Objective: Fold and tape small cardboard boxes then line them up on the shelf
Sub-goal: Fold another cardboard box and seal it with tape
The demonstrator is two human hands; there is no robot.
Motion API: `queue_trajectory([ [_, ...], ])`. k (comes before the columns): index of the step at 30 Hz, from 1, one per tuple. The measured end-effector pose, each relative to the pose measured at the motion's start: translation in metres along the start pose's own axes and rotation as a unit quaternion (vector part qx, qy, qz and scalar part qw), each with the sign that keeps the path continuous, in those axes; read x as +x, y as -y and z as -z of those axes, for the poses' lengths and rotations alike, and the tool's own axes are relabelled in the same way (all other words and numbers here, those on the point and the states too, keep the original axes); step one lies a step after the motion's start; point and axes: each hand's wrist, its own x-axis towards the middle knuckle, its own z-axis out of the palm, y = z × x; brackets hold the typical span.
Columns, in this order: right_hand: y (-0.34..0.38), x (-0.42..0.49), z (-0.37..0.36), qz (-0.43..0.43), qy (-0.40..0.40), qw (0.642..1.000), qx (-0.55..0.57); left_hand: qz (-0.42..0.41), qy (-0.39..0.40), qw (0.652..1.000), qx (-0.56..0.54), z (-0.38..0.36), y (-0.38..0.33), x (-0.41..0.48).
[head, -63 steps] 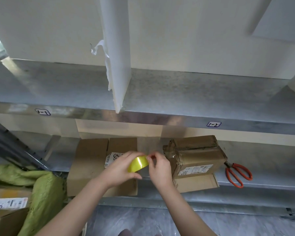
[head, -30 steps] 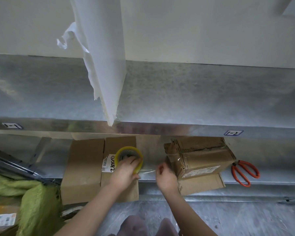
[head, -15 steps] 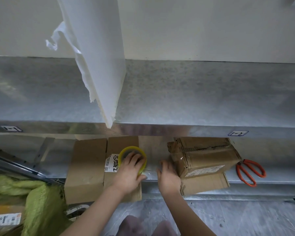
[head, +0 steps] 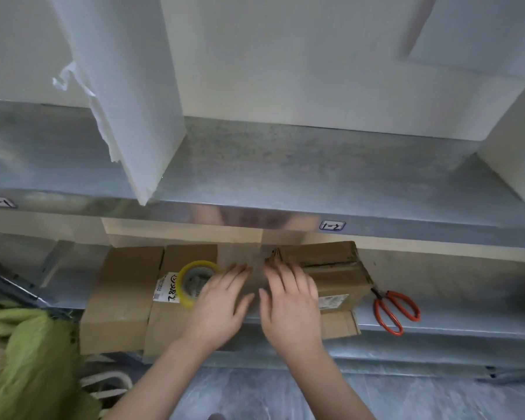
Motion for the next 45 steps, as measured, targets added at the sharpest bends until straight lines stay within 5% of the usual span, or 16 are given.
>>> queue_trajectory([
  [7,-0.108,0.002,0.021,-0.028,0.047,0.997,-0.053,-0.005,0.004,1.0,0.002,-0.028,-0.075,0.022],
  [16,-0.204,0.018,0.025,0.011,0.061,0.998,-0.002,0.124,-0.018,0.992,0.035,-0.052,-0.105,0.04],
  [20,-0.226,0.02,0.018,-0.005,0.14,0.99,0.021,0.175,-0.036,0.984,0.0,-0.055,-0.105,0.043],
  [27,-0.234,0.011,0.006,-0.065,0.186,0.96,0.2,0.238,-0.015,0.966,-0.097,-0.064,-0.104,0.04],
  [32,-0.229,0.003,-0.004,-0.139,0.139,0.937,0.29,0.259,0.005,0.949,-0.18,-0.067,-0.108,0.041],
  [39,-0.215,-0.004,-0.011,-0.232,0.156,0.866,0.415,0.319,0.031,0.842,-0.434,-0.075,-0.107,0.042],
  [45,-0.214,-0.003,-0.006,-0.219,0.155,0.88,0.392,0.287,0.028,0.886,-0.363,-0.071,-0.092,0.052],
])
